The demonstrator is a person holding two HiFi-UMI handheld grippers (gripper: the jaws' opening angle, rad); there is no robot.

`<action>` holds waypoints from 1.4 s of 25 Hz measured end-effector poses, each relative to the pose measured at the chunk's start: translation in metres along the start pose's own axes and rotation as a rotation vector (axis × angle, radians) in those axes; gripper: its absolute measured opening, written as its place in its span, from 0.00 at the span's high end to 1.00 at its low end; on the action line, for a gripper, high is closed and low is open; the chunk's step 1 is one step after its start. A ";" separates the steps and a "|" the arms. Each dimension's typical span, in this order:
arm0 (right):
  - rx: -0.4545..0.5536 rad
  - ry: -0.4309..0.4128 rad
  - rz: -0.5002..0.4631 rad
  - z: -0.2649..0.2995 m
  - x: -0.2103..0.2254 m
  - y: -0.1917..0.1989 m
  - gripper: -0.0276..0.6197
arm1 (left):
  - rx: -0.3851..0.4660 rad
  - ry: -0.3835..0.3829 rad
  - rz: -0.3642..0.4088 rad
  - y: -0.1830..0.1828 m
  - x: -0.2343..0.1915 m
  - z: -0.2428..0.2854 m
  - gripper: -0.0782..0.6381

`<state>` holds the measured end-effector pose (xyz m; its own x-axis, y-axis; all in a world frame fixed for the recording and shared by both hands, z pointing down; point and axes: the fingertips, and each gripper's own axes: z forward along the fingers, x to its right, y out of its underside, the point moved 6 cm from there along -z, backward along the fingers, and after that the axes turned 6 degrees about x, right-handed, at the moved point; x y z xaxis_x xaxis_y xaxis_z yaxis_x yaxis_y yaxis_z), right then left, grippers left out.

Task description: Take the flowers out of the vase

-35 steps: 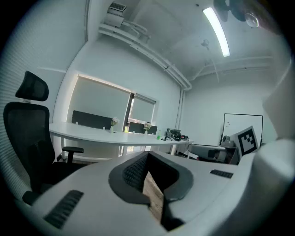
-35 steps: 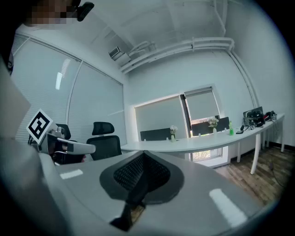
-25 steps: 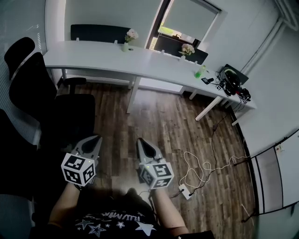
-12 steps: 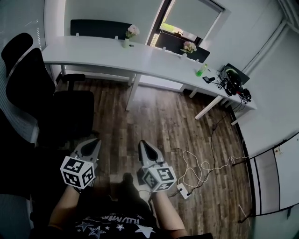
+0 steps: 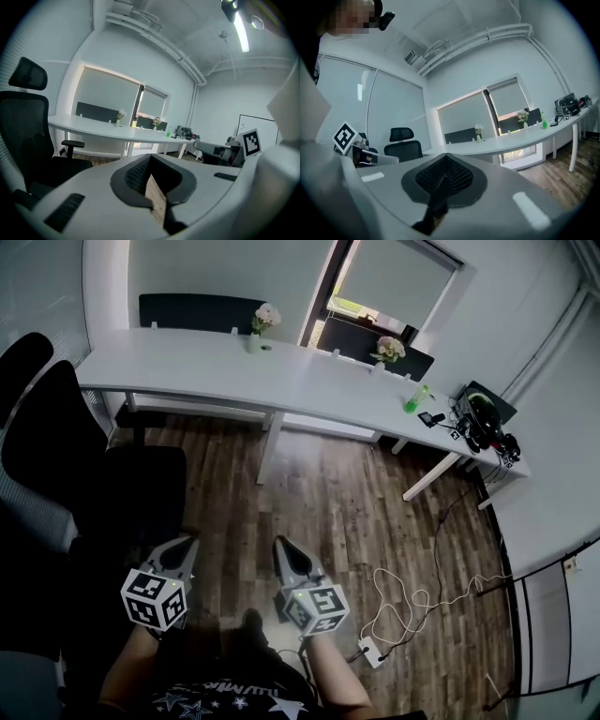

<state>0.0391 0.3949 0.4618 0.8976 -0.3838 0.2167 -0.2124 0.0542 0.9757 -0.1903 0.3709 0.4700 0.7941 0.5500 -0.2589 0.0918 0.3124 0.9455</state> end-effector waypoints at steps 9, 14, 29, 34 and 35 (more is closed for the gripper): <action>0.027 -0.002 0.045 0.044 0.093 -0.024 0.95 | -0.004 0.011 0.005 -0.027 0.025 0.103 0.88; 0.028 -0.045 0.027 0.057 0.120 -0.035 0.95 | 0.008 -0.008 0.029 -0.036 0.037 0.132 0.88; 0.004 -0.070 0.056 0.087 0.147 -0.031 0.95 | 0.023 -0.052 -0.005 -0.038 0.029 0.157 0.88; 0.015 -0.038 0.028 0.108 0.158 -0.037 0.95 | 0.032 -0.033 -0.011 -0.044 0.006 0.179 0.88; 0.016 -0.028 0.025 0.112 0.161 -0.037 0.95 | 0.032 -0.029 -0.010 -0.047 0.000 0.185 0.88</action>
<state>0.1481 0.2276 0.4564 0.8810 -0.4080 0.2394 -0.2407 0.0490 0.9694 -0.0830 0.2133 0.4625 0.8099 0.5243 -0.2630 0.1189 0.2923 0.9489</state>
